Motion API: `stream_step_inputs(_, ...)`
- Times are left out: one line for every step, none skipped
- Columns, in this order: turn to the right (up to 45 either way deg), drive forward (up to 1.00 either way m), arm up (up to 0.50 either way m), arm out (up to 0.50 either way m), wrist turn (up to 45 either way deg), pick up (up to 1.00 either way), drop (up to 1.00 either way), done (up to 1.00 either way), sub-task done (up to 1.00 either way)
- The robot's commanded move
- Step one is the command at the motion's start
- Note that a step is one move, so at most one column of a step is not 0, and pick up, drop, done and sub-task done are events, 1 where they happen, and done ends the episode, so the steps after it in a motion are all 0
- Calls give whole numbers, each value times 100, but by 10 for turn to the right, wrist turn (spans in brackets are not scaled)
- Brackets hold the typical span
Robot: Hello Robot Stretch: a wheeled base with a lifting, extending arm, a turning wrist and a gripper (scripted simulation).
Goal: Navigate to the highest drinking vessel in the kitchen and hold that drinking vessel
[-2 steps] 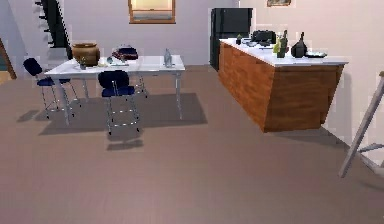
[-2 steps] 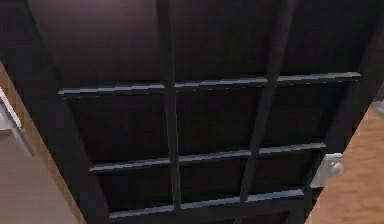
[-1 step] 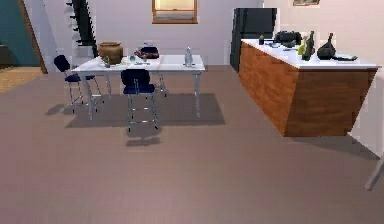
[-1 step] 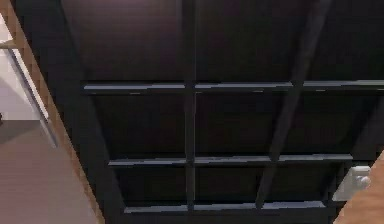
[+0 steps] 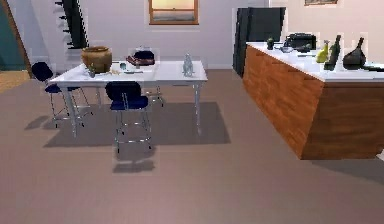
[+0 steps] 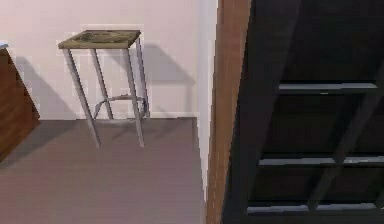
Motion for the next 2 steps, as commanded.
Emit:
stream_step_inputs(-330, 0, 0, 0, 0, 0, 0, 0, 0)
stream_step_inputs(0, 100, 0, 0, 0, 0, 0, 0, 0)
